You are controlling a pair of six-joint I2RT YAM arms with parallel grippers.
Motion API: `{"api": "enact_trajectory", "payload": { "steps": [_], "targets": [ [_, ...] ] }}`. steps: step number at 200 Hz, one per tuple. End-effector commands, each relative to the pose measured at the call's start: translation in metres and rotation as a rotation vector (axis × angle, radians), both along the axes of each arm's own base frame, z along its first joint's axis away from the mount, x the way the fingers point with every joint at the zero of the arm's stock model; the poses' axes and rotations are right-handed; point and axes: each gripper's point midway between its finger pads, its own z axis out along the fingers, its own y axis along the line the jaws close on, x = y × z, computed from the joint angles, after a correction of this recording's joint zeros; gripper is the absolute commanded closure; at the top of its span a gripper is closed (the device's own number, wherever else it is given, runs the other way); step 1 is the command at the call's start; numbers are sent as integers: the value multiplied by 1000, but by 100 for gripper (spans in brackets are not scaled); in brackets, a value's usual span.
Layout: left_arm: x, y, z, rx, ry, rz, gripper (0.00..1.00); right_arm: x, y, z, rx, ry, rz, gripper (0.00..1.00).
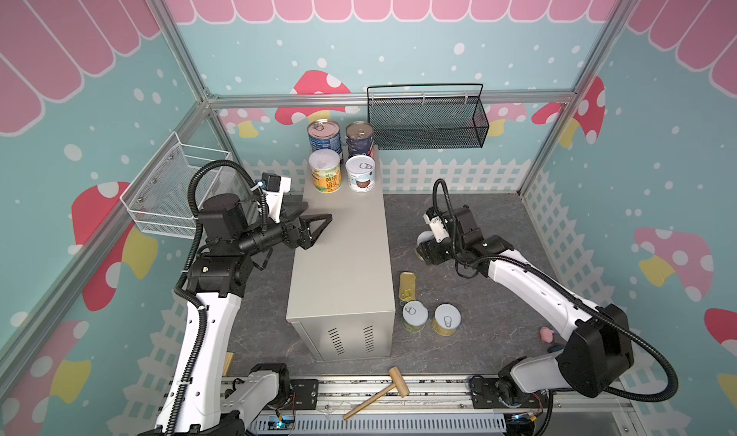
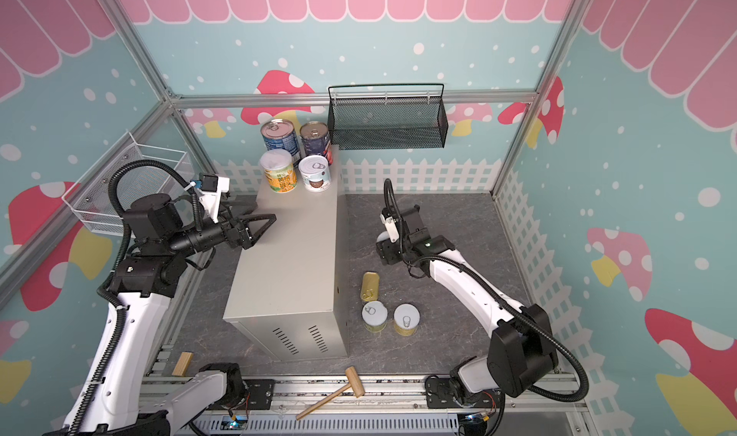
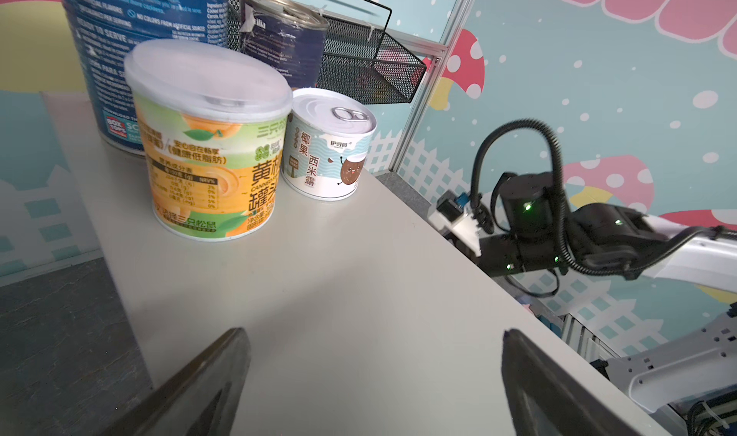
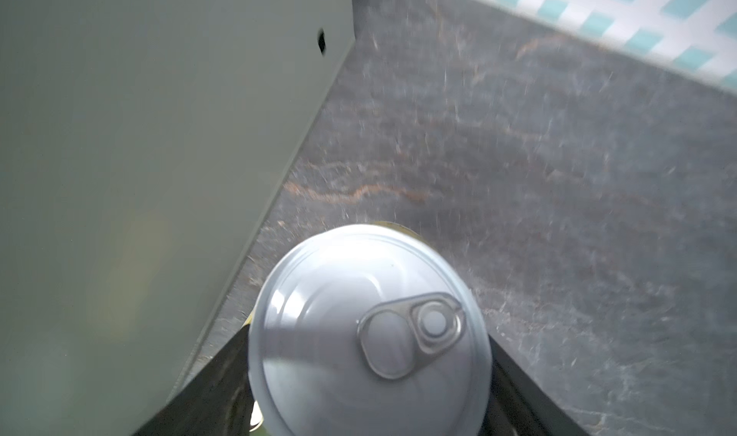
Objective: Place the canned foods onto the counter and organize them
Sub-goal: 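Lift the pineapple can with the right gripper up over the cabinet top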
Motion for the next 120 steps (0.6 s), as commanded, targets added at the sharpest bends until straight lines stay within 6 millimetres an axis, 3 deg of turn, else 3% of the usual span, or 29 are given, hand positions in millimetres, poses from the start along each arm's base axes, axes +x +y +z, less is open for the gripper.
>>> {"api": "enact_trajectory", "payload": {
  "steps": [1,28,55,81,120],
  "targets": [
    [-2,4,8,39,-32,30,1,-7,10,81,51,-137,102,41],
    [0,7,9,48,-38,53,1,-12,15,155,99,-244,145,41],
    [-2,7,11,52,-50,48,1,-23,26,212,159,-310,232,41],
    [-3,9,16,89,-66,60,1,-33,41,245,207,-314,312,41],
    [-6,12,31,152,-82,100,0,-48,76,265,259,-310,402,41]
  ]
}}
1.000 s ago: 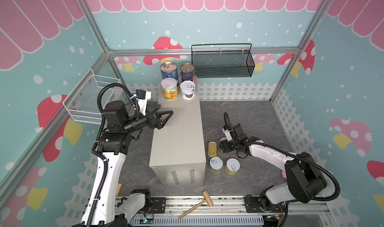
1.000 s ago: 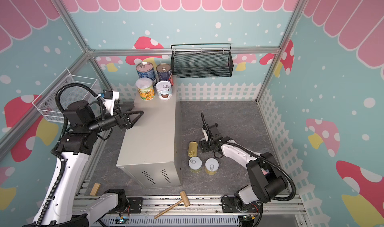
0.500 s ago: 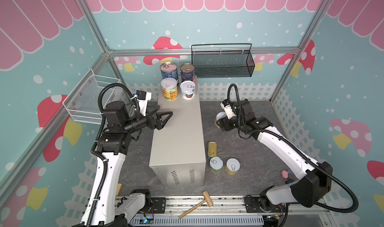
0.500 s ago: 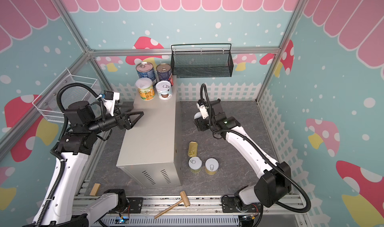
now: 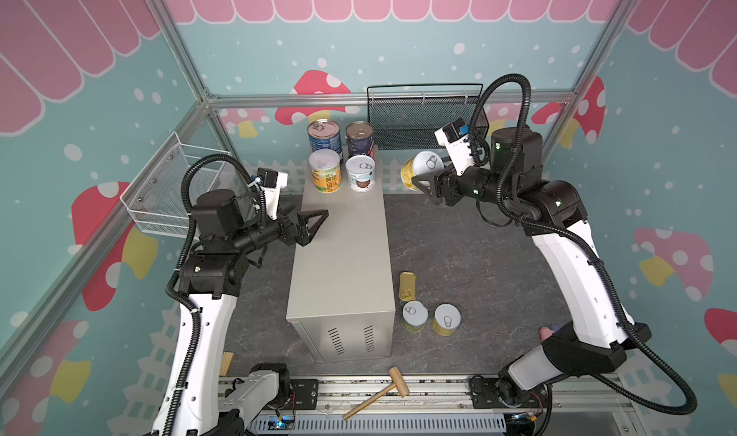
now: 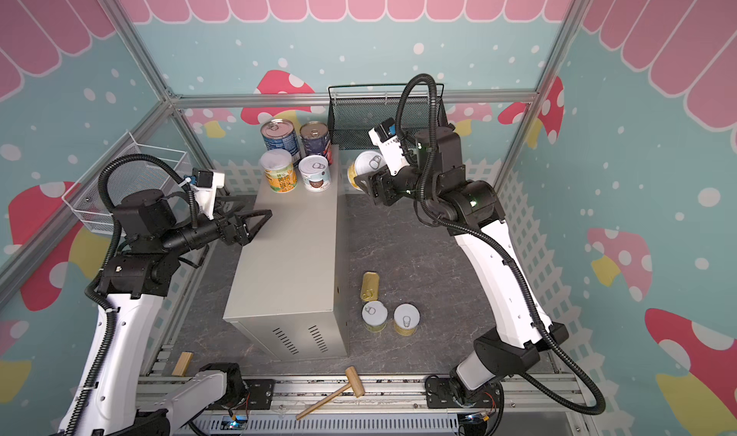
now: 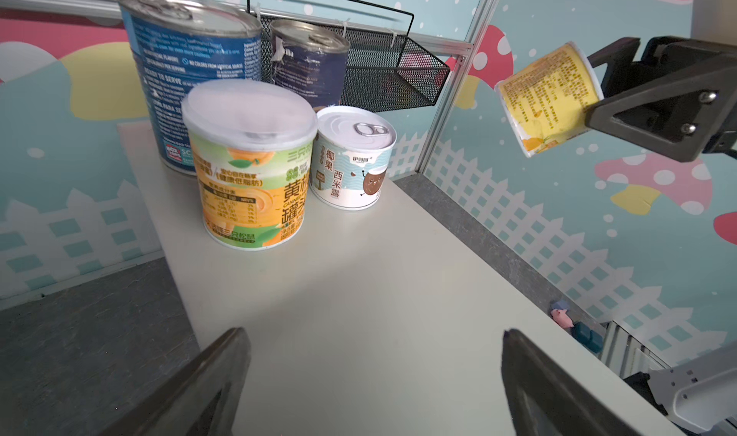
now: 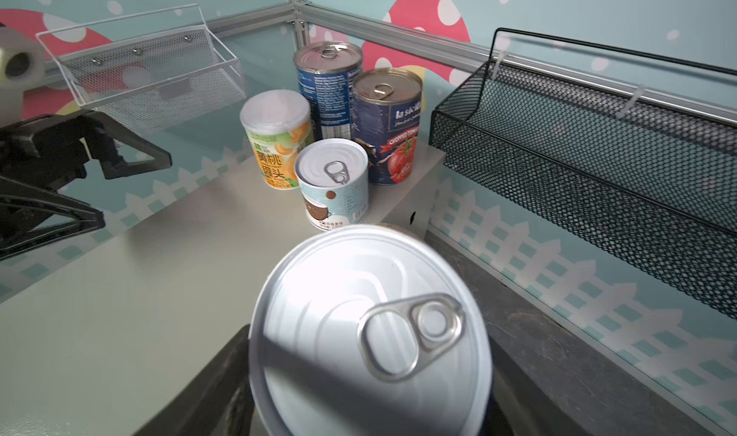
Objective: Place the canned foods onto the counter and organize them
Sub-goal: 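Lift the pineapple can with the right gripper up over the cabinet top, then lower the pineapple can onto the cabinet top while the left gripper approaches it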
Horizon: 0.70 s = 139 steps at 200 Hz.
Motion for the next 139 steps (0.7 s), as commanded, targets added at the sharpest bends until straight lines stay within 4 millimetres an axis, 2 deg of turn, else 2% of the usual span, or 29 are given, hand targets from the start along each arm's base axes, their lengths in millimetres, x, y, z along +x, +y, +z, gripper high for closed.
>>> {"api": "enact_trajectory", "payload": {
  "steps": [1,34,81,121,139],
  "targets": [
    [-6,3,8,70,-21,28,0,-18,28,1,-2,26,114,41],
    [-16,1,12,177,-20,71,1,-37,60,6,1,21,179,41],
    [-35,5,21,191,-67,99,1,-47,94,-17,-49,56,209,41],
    [-42,4,24,180,-90,90,1,-59,122,-34,-92,83,240,38],
    [-44,3,22,182,-94,78,1,-58,130,-40,-103,89,237,38]
  ]
}}
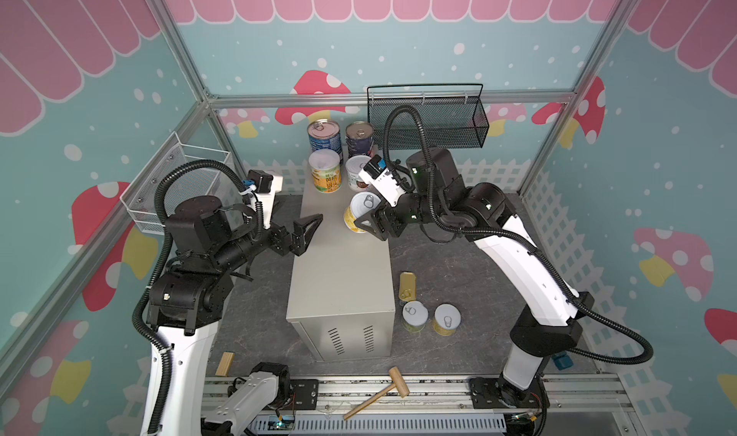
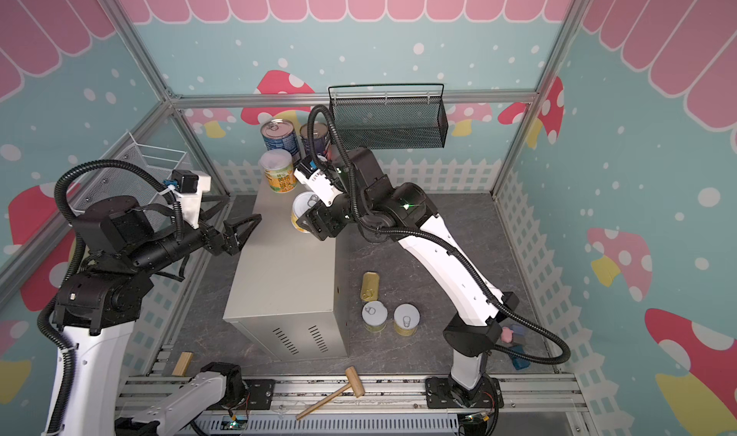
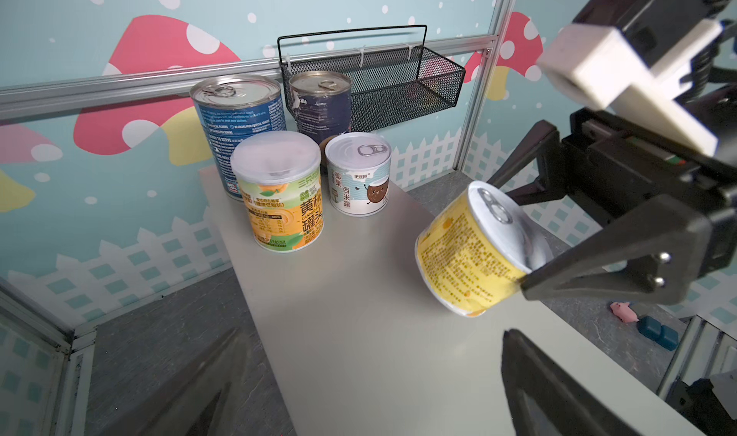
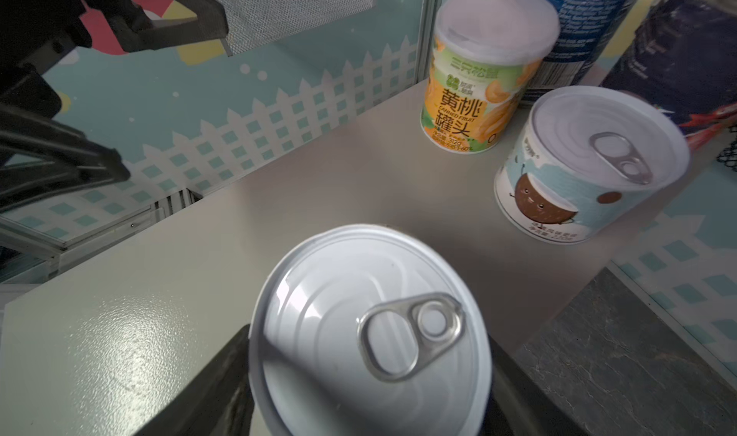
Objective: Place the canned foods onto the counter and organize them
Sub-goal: 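Lower the pineapple can onto the cabinet top while the left gripper approaches it, then close the left gripper on the pineapple can while the right gripper opens and withdraws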
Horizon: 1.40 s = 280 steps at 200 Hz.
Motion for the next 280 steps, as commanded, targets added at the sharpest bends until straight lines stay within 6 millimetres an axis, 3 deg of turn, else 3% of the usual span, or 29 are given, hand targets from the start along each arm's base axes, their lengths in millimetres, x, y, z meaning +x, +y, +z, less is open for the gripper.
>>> {"api": "enact_trajectory", "payload": {
  "steps": [1,40,69,71,76,166,198,204,220,280],
  "targets": [
    [-3,-2,-10,37,4,-19,1,2,8,19,48,-53,-15,38],
    [-9,-2,-16,44,-18,-22,1,11,24,8,39,-40,-21,35],
    [-11,-1,-20,44,-32,-19,1,13,28,19,74,-64,-22,27],
    [-10,-1,-20,44,-32,-18,1,18,34,8,56,-50,-24,27],
    [-10,-1,-21,42,-34,-16,1,20,37,5,53,-48,-25,26],
    [5,-8,-35,19,1,-30,1,27,47,25,127,-116,-13,16],
    [14,-16,-46,29,30,-38,1,34,36,41,143,-170,-73,11],
    [16,-18,-48,35,32,-34,1,28,23,58,166,-198,-89,9],
    [18,-27,-51,51,32,-33,1,27,11,66,163,-222,-112,4],
    [39,-36,-52,65,-14,88,1,20,-39,53,51,-277,-202,0]
  ]
}}
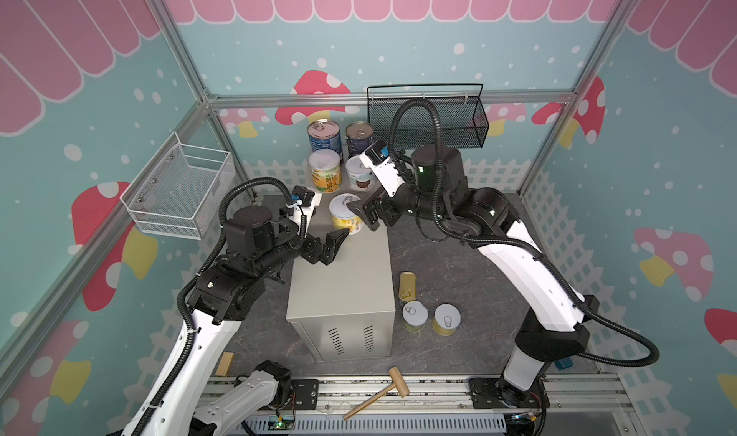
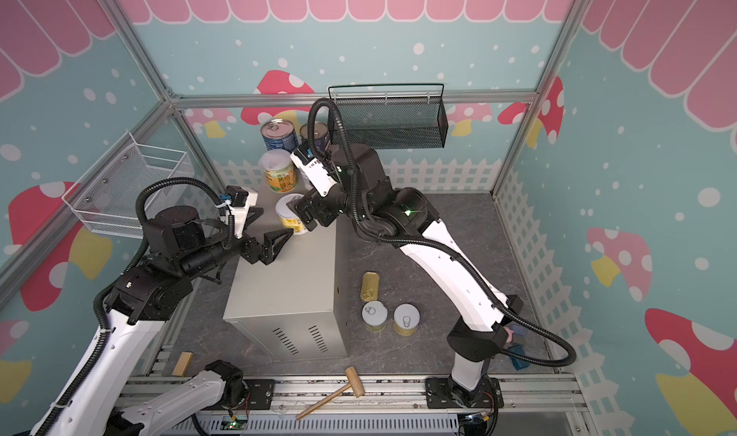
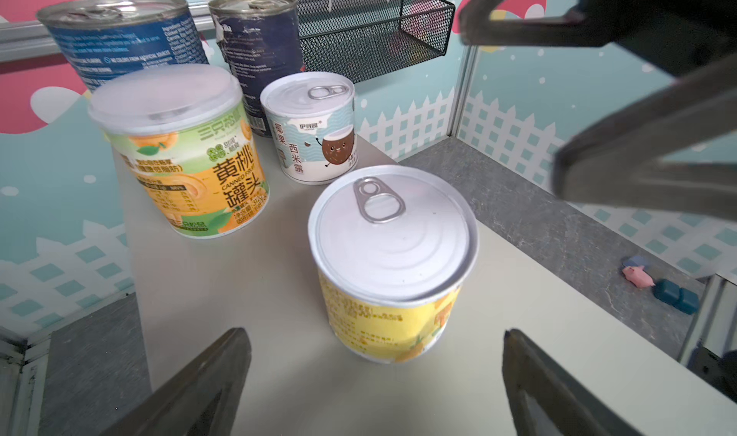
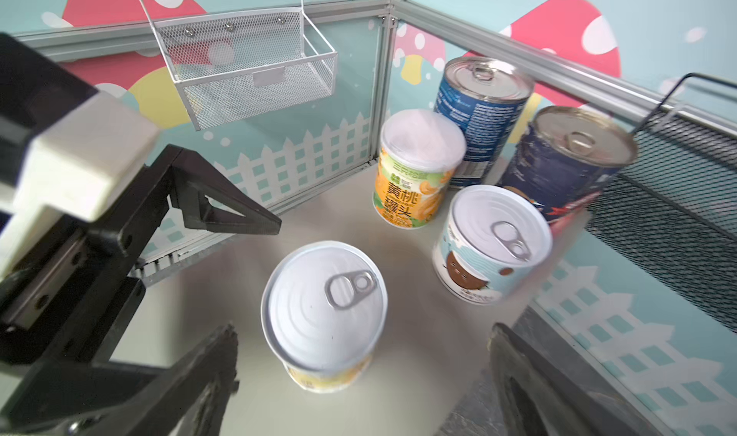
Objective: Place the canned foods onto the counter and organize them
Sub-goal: 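Close the left gripper on the pineapple can while the right gripper opens and withdraws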
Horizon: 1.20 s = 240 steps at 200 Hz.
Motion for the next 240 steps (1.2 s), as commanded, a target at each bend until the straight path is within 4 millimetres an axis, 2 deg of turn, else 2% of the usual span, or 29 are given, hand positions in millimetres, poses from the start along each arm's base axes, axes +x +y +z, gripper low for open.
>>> {"api": "enact_trajectory", "payload": {
  "steps": [1,30,33,48,71,107,138,170,240],
  "targets": [
    [16,9,8,-8,-53,108,1,4,-26,2,-40,-53,-79,1],
    [26,3,11,-31,-61,105,0,-3,-48,-4,-54,-70,-111,1],
    [23,-5,11,-32,-59,81,1,-4,-50,-4,-54,-72,-114,1],
    [25,-14,12,-38,-61,56,1,-6,-57,-7,-56,-78,-123,1],
    [29,-24,12,-45,-62,29,1,-8,-64,-11,-59,-84,-128,1],
    [39,-27,14,-42,-79,69,1,-8,-68,-14,-64,-95,-129,1],
    [47,-21,14,-31,-105,127,1,-6,-69,-22,-73,-97,-133,1],
    [50,-8,12,-3,-122,196,6,-8,-64,-27,-75,-100,-100,1],
    [49,17,3,44,-146,285,7,11,-48,-40,-118,-105,-107,1]
  ]
}}
